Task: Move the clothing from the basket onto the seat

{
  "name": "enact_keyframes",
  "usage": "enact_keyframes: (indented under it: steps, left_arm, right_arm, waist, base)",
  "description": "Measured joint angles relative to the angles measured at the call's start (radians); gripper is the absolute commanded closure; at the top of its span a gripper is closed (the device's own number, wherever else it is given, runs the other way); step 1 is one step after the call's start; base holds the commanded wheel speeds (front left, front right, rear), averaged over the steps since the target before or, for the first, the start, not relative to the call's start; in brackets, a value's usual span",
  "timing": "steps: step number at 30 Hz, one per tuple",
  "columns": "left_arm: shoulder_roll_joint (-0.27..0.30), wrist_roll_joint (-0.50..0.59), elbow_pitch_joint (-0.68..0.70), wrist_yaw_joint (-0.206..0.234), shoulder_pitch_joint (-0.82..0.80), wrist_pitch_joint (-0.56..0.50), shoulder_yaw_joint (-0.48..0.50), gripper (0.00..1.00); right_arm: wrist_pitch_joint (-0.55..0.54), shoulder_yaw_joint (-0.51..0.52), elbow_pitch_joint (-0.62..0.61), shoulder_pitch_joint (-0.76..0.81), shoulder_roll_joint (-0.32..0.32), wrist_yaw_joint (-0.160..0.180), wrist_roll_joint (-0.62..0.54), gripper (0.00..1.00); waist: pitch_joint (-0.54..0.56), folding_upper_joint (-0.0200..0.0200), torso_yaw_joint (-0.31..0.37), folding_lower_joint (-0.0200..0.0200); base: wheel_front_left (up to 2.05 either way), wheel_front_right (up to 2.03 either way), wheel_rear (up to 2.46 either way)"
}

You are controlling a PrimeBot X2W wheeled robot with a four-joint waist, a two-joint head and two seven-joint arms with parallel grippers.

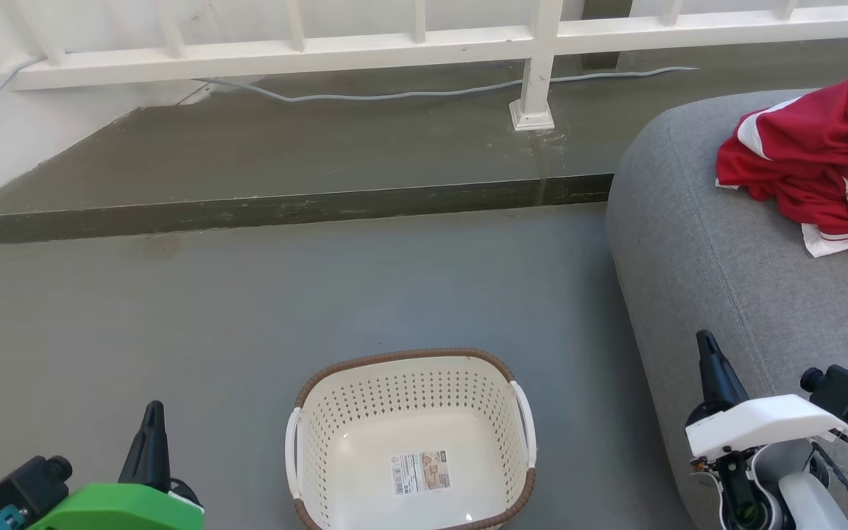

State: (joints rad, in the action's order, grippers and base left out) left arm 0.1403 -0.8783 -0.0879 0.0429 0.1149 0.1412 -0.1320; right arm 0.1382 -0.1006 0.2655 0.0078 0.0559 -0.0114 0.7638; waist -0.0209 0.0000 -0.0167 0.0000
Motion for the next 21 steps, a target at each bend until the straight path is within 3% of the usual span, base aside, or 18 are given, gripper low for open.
enact_keyframes:
  steps: [21]
  left_arm:
    - [-0.021,-0.247,-0.052,-0.045,-0.049,-0.066,0.041,1.00]
  right_arm:
    - [-0.076,0.066,0.002,-0.022,0.001,-0.032,0.279,1.00]
  waist:
    - [0.006,0.0000,0.006,0.0000]
  base:
    - [0.00,0.00,0.00]
